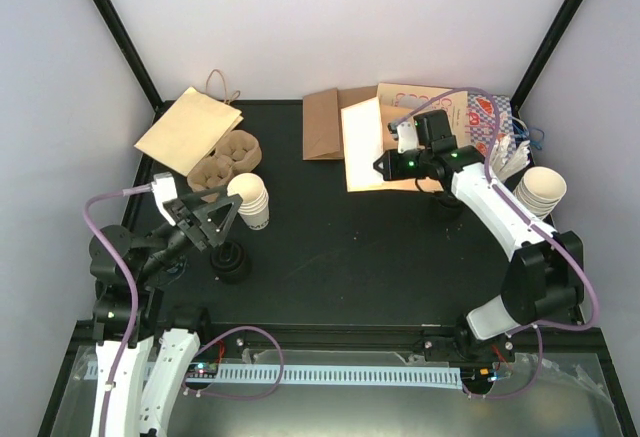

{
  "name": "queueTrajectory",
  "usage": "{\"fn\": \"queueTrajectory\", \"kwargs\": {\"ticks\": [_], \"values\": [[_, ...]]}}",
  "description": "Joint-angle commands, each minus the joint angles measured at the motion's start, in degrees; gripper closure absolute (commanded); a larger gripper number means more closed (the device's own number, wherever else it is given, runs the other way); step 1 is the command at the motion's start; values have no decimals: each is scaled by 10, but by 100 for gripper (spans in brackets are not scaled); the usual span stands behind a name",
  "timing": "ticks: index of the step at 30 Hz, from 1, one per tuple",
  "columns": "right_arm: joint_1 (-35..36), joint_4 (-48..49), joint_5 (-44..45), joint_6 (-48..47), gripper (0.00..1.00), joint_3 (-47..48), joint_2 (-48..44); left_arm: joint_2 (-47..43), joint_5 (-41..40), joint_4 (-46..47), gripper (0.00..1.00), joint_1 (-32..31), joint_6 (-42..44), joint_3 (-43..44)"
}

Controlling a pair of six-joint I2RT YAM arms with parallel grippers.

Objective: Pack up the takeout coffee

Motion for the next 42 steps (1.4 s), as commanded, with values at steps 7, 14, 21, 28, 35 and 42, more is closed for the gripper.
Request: {"fn": "queueTrajectory", "kwargs": {"ticks": [7,14,21,28,35,42], "values": [[27,-41,14,-9,99,11,-16,24,15,-71,1,-3,120,-31],[65,-80,42,-5,99,24,-24,72,-7,-90,1,-3,145,-31],[121,-106,75,-2,99,13,-43,76,-3,-66,1,-3,123,-57],[178,-86,94,28,99,-42,-53,90,38,-74,1,-3,100,-79],[199,-32,90,70,96,-90,-25,80,-93,-171,1,-2,69,-68],[200,36,52,103,81,-122,1,83,-63,-200,1,6,83,-39]]}}
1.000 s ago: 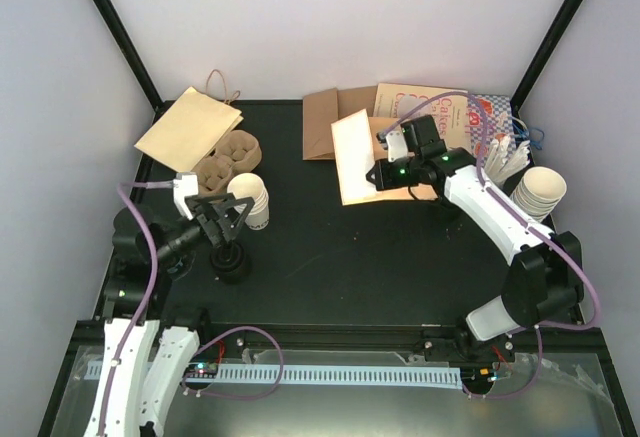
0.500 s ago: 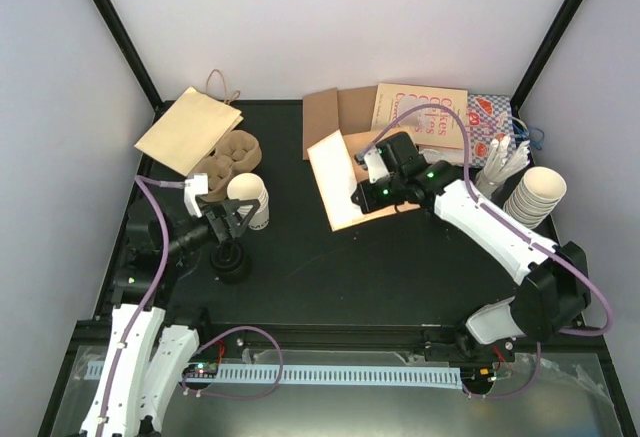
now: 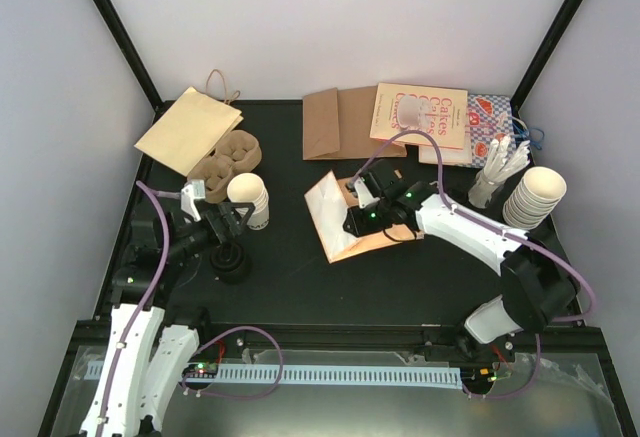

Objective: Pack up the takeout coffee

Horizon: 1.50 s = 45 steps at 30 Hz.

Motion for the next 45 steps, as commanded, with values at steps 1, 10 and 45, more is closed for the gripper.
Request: {"fn": "queueTrajectory", "kwargs": {"ticks": [1,10,45], "values": [[3,66,-28,28,77,-7,13,-7,17,-2,1,7,12,29],[2,8,88,10,65,21,-21,4,79,61,1,-8,29,7],[-201,30,135,38,57,-124,-206,691,-476,-211,9,-550,-225,427]]}}
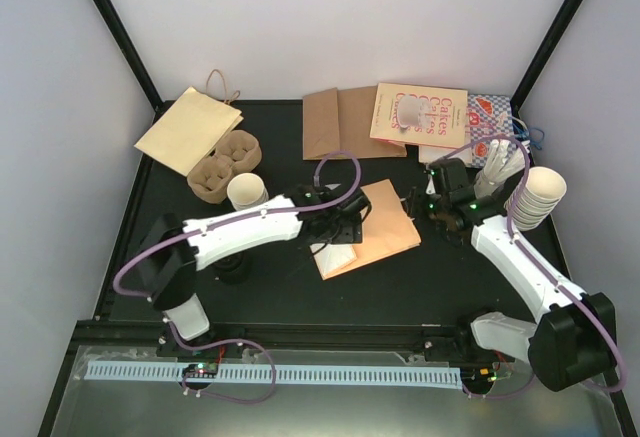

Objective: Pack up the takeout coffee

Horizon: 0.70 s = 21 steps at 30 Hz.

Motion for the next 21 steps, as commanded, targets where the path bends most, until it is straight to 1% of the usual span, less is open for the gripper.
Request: {"fn": "queueTrajectory", "kwargs": {"ticks": [1,5,8,10,14,17,19,21], "values": [[-3,14,-21,-3,57,-18,-27,81,-25,-87,10,-2,-39,91],[-3,19,-24,1,57,-31,-40,148,-12,-94,14,2,-26,135],[-3,22,-19,6,57,-40,-51,191,-7,-100,22,9,-25,160],[-3,21,-12,6,57,-43,-60,209,-9,-102,26,14,-26,170],[-3,17,1,3,57,-45,-74,231,-14,-108,30,26,-28,181],[-3,14,7,-1,57,-46,-79,237,-28,-127,41,32,-30,190],[-3,13,11,-4,56,-47,-80,233,-39,-135,52,33,-34,191],[-3,12,13,-7,57,-47,-77,227,-48,-141,65,34,-37,191]]}}
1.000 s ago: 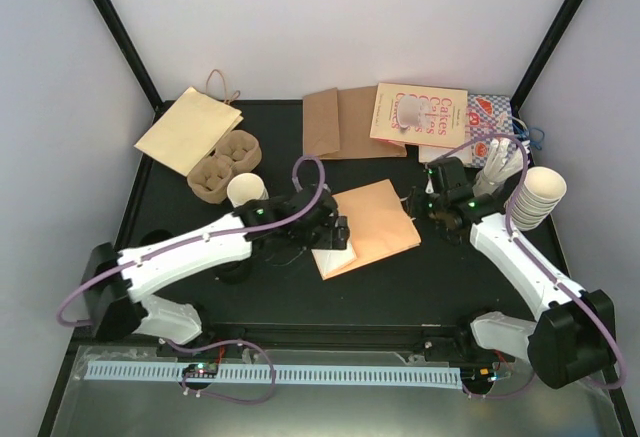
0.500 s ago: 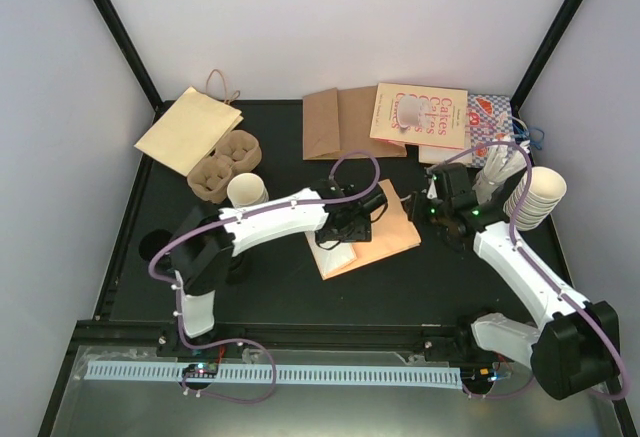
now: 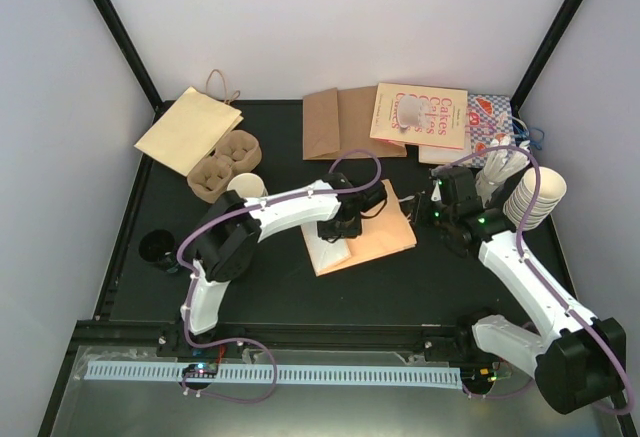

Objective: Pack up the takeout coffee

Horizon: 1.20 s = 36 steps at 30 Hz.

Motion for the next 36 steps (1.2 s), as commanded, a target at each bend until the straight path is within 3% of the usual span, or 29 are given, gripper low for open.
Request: {"fn": "queueTrajectory", "kwargs": {"ticks": [1,4,6,13,21,36], "values": [[-3,5,18,-9,57,-4,-4,-10,-35,-38,72,3,-10,25],[-3,5,16,-12,56,-3,2,-27,-40,-49,93,3,-13,26],[-3,4,14,-14,57,-2,6,-43,-46,-58,98,3,-16,24],[-2,-13,-23,-31,56,13,12,-131,-46,-59,98,9,-9,-12],[-3,-83,-94,-44,54,81,-7,-288,34,61,98,31,31,-148],[-4,-212,-165,-54,51,189,-96,-508,43,232,98,45,69,-319]]}}
